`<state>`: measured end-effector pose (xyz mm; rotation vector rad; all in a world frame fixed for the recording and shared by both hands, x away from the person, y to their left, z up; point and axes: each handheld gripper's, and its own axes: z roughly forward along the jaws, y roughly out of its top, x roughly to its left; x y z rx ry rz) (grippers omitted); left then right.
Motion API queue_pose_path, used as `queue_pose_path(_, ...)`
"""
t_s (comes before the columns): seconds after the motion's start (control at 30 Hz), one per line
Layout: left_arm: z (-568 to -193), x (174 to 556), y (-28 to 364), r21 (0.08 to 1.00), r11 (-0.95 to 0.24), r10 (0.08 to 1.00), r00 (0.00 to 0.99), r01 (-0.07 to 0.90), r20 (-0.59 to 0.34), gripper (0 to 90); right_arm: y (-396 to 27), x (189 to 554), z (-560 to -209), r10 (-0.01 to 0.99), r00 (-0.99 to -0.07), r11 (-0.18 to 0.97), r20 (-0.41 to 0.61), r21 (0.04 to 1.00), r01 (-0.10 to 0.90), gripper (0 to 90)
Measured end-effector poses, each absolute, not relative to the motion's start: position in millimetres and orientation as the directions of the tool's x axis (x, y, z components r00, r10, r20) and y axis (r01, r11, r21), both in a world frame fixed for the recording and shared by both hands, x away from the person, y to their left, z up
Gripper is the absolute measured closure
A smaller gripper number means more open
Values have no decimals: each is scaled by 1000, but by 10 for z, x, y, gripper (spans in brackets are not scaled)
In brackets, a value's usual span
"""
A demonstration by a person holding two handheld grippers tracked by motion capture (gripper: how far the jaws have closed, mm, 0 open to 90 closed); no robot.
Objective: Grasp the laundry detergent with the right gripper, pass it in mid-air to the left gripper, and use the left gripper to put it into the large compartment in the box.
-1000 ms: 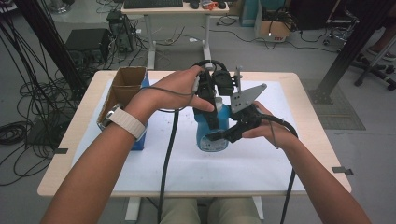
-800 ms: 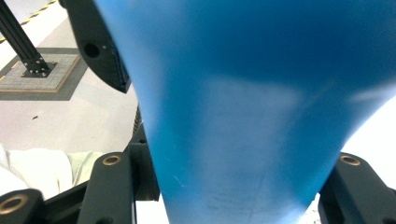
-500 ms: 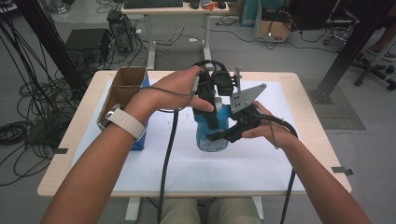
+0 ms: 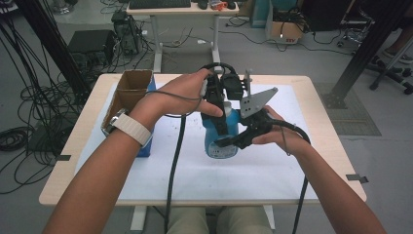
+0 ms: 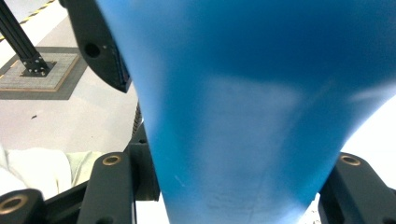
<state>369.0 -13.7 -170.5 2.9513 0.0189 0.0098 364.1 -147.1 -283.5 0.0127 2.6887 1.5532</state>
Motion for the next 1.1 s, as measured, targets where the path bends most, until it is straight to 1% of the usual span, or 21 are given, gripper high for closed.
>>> queue_pose_path(0.1,-1709,3676,-133,192,-981,32,999,33,-4,372,-1472,3639,-2833,27,-999,501,-29,866,-12,429)
queue_pose_path(0.13,-1704,3691,-136,190,-982,12,1000,11,6,372,-1472,3638,-2832,28,-999,501,-29,866,-11,429)
queue_pose_path(0.3,-1703,3687,-133,193,-981,19,1000,17,7,372,-1472,3640,-2831,26,-999,500,-29,866,-12,429)
queue_pose_path(0.33,-1703,3683,-132,193,-981,25,1000,24,4,371,-1472,3640,-2829,27,-999,500,-28,866,-11,429)
queue_pose_path(0.37,-1711,3656,-127,199,-978,64,998,65,-15,371,-1472,3642,-2829,26,-999,501,-31,865,-14,429)
queue_pose_path(0.4,-1710,3654,-127,199,-978,66,998,68,-15,371,-1473,3641,-2827,27,-999,501,-30,865,-12,429)
queue_pose_path(0.43,-1700,3690,-133,192,-981,16,1000,15,4,371,-1473,3642,-2827,27,-999,501,-31,865,-13,429)
queue_pose_path(1.07,-1695,3682,-131,195,-981,27,1000,26,1,371,-1472,3640,-2816,30,-999,503,-35,864,-15,429)
queue_pose_path(1.1,-1690,3690,-133,193,-981,14,1000,13,6,371,-1472,3640,-2815,30,-999,502,-34,865,-14,429)
